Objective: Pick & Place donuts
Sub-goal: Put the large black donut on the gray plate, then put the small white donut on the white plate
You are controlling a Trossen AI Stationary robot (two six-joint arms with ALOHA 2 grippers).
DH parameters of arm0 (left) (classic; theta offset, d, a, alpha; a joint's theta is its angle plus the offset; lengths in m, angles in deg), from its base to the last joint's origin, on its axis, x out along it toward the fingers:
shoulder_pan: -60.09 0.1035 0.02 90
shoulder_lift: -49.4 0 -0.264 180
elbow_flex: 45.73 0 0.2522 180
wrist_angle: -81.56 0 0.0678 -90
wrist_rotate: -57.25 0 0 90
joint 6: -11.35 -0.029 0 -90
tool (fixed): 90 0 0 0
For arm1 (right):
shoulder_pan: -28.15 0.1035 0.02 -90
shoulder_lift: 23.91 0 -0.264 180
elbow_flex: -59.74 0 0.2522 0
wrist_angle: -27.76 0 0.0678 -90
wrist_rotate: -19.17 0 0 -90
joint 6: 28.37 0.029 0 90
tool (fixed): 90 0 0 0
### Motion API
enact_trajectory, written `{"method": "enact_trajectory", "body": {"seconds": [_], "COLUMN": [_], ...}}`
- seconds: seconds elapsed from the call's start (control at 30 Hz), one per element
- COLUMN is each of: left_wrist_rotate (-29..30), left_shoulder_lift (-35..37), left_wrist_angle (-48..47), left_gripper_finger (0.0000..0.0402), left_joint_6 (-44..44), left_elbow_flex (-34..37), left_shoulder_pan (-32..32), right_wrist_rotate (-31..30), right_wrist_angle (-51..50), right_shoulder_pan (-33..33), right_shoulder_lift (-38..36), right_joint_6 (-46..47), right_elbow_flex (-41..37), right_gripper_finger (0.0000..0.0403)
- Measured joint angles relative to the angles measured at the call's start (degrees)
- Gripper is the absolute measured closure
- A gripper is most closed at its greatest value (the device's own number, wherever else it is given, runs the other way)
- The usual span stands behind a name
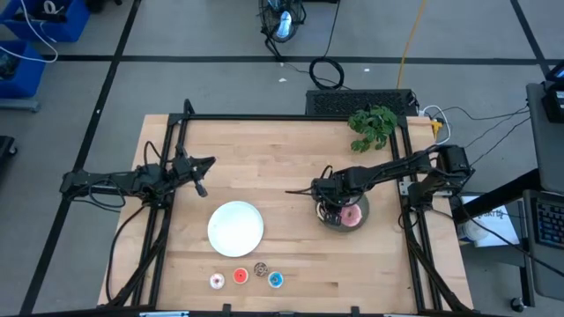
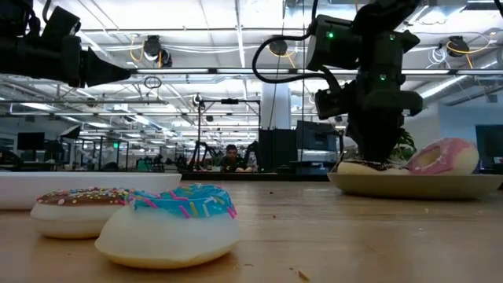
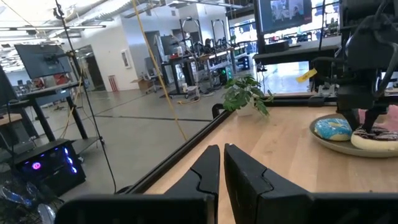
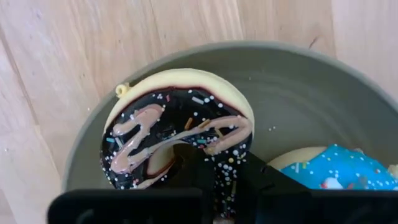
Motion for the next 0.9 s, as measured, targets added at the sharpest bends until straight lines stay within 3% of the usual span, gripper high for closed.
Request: {"method": "enact_trajectory", "body": {"seconds": [0.5,0.9], "left_wrist_rotate": [0.0,0.0], "left_shoulder_lift": [0.0,0.0], "left_wrist_angle": [0.0,0.0], "left_gripper_finger": [0.0371,0.0371], "left_joint_6": [0.0,0.1], "left_elbow_flex": [0.0,0.0], "left_shoulder_pan": [0.0,0.0], "right_wrist_rotate": [-0.6,-2.7], "right_wrist_angle": [-2.2,-14.0], "right_shoulder_pan": [-0.5,-0.4], "right_shoulder_lift": [-0.2,-0.2], "right_joint_6": [1.9,1.3], "right_elbow_flex": [1.6,9.4], "right_gripper_finger": [0.0218,0.017]}}
